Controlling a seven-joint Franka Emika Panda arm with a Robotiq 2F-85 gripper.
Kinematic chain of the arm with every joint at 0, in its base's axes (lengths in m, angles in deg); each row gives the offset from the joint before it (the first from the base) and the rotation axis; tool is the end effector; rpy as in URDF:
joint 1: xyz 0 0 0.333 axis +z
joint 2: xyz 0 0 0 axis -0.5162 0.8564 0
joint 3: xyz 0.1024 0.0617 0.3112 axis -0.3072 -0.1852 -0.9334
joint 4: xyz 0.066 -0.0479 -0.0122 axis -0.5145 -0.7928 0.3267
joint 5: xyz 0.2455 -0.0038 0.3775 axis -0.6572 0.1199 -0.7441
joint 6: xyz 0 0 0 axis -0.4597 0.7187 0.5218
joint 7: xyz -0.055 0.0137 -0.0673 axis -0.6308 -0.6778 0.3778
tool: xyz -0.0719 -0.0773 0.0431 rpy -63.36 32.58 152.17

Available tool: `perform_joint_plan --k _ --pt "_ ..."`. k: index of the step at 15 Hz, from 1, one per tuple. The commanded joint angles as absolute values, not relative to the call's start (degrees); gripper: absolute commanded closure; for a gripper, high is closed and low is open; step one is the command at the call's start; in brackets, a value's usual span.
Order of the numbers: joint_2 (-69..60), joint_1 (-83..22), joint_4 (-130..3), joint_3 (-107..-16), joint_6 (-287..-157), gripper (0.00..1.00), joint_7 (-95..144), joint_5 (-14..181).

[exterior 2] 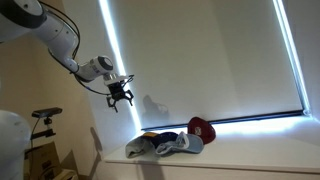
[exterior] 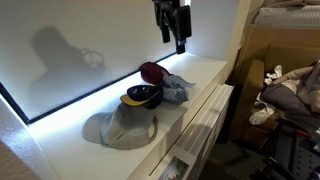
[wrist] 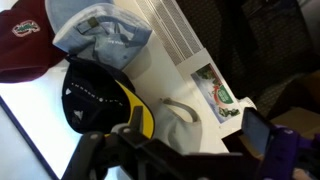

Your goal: Move the black and beige caps to the right

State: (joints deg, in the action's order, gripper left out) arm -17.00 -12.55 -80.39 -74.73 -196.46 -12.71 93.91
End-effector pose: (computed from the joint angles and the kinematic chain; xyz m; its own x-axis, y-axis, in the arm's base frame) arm 0.5626 0.2731 0.4417 0.4201 0.8909 -0.1725 0.9064 -0.4029 0.1267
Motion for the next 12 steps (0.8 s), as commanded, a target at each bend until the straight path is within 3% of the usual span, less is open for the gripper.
perform_joint_plan --k 1,7,12 --pt "-11.67 -15.53 -73.45 -76.07 -195.59 0.0 -14.6 93.12" --pt "-11.31 -17.08 -73.1 -76.66 -196.09 0.0 -20.52 89.96" --pt "-12.88 -17.35 -71.86 -75.97 -204.58 0.0 -8.01 91.49"
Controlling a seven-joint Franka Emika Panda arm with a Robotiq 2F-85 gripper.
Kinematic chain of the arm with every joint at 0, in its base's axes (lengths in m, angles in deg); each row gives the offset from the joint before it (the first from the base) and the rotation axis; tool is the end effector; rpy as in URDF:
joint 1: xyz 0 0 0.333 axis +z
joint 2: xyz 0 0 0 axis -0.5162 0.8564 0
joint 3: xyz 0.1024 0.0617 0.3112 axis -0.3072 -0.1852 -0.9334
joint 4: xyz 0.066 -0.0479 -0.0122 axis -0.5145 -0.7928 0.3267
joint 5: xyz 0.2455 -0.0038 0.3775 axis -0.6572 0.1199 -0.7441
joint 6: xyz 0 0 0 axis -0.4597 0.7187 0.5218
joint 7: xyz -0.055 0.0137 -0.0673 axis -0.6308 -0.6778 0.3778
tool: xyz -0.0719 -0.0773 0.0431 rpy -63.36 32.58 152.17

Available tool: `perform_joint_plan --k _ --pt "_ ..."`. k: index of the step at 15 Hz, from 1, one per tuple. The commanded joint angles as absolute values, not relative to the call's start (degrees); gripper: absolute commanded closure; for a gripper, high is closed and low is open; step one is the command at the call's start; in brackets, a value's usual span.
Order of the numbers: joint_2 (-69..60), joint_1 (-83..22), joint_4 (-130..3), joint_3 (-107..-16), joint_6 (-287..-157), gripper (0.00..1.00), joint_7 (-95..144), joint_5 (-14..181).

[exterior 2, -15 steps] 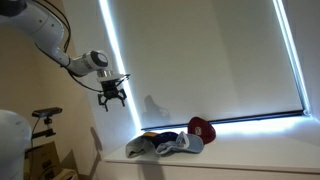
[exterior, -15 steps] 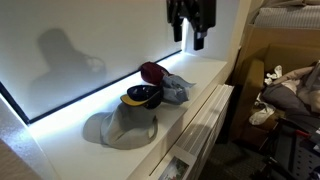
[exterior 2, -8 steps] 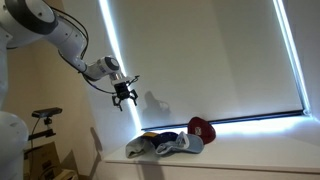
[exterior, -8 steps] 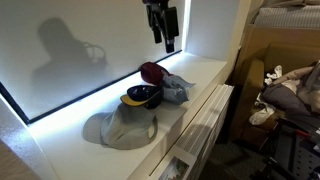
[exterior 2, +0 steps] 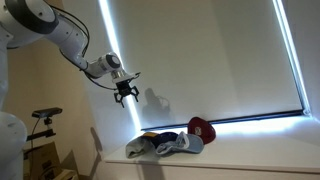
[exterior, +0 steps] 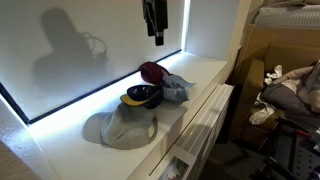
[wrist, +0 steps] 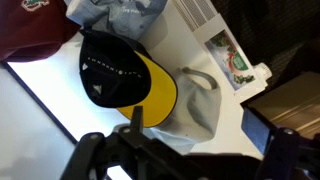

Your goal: Move the black and beige caps to the right

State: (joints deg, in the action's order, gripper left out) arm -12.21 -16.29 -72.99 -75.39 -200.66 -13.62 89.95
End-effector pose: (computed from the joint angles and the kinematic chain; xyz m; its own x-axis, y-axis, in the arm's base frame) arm 0.6150 0.2640 0.4619 0.4752 0.8794 -0.0300 0.8740 -0.4678 0.1311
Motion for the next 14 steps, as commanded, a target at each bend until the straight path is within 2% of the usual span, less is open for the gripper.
perform_joint_plan --k 1,3,9,10,14 --pt "-12.76 -17.38 -71.32 -75.89 -206.78 0.0 -5.64 92.86" --pt "-11.28 -17.94 -70.24 -75.59 -210.68 0.0 -4.54 94.59" --pt "3.27 -23.04 -64.03 -77.21 -207.62 0.0 -25.77 80.95" --pt "-2.41 -21.64 -68.27 -76.48 -209.27 0.0 -20.65 83.73" --pt "3.99 -22.71 -65.05 -76.75 -209.28 0.0 -24.02 82.58"
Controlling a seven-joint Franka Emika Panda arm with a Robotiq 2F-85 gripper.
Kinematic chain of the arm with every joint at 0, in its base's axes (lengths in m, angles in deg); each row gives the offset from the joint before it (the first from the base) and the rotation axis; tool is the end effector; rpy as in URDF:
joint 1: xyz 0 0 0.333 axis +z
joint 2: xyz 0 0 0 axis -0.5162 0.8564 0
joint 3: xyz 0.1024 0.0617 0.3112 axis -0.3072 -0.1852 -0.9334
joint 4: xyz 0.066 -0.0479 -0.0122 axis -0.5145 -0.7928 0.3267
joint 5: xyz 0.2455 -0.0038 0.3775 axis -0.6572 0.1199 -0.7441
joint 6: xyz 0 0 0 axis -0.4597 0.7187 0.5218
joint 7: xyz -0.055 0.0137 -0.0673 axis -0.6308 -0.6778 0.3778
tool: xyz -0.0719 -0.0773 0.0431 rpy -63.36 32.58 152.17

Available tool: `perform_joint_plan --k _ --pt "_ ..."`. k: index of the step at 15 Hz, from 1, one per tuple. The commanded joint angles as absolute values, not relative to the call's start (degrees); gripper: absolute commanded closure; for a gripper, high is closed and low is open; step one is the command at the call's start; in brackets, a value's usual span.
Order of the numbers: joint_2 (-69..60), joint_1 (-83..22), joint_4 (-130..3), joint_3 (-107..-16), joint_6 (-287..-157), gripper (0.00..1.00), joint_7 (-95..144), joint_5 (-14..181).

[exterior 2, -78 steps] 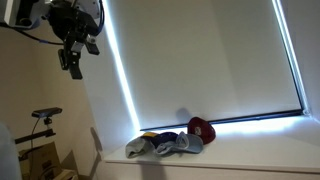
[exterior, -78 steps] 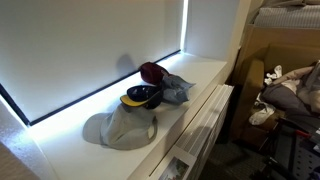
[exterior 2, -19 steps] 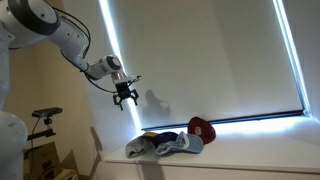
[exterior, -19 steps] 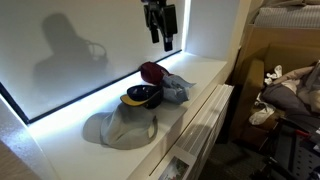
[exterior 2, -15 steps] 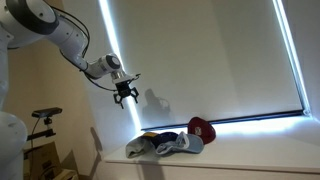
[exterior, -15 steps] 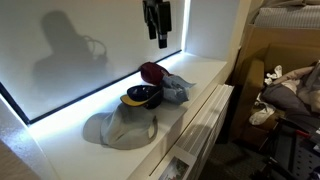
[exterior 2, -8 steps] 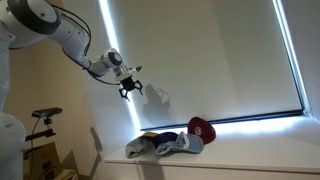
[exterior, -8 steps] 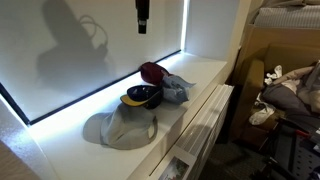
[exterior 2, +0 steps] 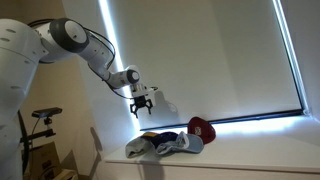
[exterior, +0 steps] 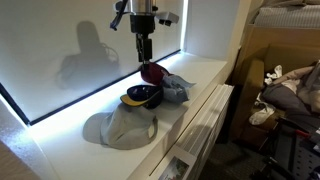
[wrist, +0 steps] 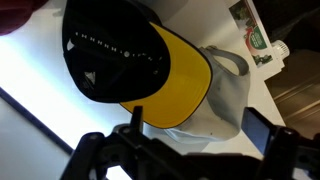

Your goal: Move the black and beige caps to the right

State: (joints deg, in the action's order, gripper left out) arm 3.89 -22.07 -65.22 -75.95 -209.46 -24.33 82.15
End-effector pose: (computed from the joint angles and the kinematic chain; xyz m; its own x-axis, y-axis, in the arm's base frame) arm 0.6993 0.2300 0.3526 0.4438 0.8923 0.0826 0.8951 -0.4459 0.0074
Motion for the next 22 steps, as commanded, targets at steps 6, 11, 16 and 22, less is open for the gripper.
perform_joint_plan --k 6,11,16,22 --pt "12.75 -23.21 -58.01 -77.45 -202.52 0.0 -27.08 81.73" --pt "15.83 -23.23 -57.58 -77.19 -200.91 0.0 -25.78 82.71" --pt "20.61 -24.0 -51.69 -77.92 -193.03 0.0 -27.77 81.22" --pt "24.52 -23.9 -46.46 -77.42 -180.59 0.0 -27.03 79.44"
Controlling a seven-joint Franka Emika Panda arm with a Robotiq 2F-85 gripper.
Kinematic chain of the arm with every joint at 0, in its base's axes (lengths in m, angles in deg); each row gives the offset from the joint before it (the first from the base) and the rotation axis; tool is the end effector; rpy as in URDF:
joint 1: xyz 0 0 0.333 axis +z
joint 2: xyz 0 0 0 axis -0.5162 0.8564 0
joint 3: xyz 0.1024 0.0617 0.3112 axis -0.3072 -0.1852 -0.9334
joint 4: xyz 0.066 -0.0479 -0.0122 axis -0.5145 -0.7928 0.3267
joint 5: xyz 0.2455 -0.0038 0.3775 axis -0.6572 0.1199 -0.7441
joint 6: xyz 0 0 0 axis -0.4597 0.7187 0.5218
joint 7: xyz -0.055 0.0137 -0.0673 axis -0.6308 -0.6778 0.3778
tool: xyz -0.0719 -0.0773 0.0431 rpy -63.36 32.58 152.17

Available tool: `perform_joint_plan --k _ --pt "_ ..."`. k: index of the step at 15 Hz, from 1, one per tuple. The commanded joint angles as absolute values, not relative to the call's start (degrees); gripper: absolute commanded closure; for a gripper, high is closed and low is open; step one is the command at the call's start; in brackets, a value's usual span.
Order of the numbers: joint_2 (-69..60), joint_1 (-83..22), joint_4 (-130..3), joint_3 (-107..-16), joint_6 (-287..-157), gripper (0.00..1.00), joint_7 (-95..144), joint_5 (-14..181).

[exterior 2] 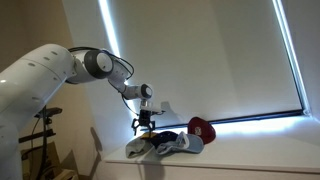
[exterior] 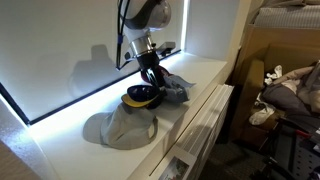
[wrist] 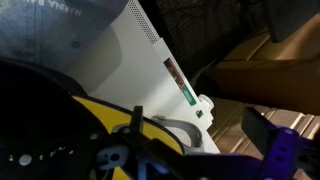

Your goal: Move the black and beige caps to the right

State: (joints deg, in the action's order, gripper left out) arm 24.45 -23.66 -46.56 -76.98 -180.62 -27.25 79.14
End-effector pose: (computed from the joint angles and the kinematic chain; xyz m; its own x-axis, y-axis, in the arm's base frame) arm 0.7119 0.2169 0.2175 0.3864 0.9039 -0.1834 0.7899 -0.4270 -0.4401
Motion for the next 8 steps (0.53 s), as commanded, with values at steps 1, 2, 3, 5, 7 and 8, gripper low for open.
perform_joint_plan --k 1,2,3,5,7,8 --pt "25.54 -24.15 -44.96 -77.4 -179.26 0.0 -27.22 79.2" --pt "26.14 -24.32 -43.98 -77.39 -178.6 0.0 -27.31 79.09" --pt "26.37 -24.4 -43.56 -77.42 -178.38 0.0 -27.34 79.05" --pt "26.38 -24.38 -43.3 -77.52 -178.23 0.0 -27.36 79.02" --pt "25.55 -24.08 -45.93 -77.65 -185.32 0.0 -26.85 78.85" --pt "25.38 -24.15 -46.8 -77.9 -188.04 0.0 -26.53 78.24"
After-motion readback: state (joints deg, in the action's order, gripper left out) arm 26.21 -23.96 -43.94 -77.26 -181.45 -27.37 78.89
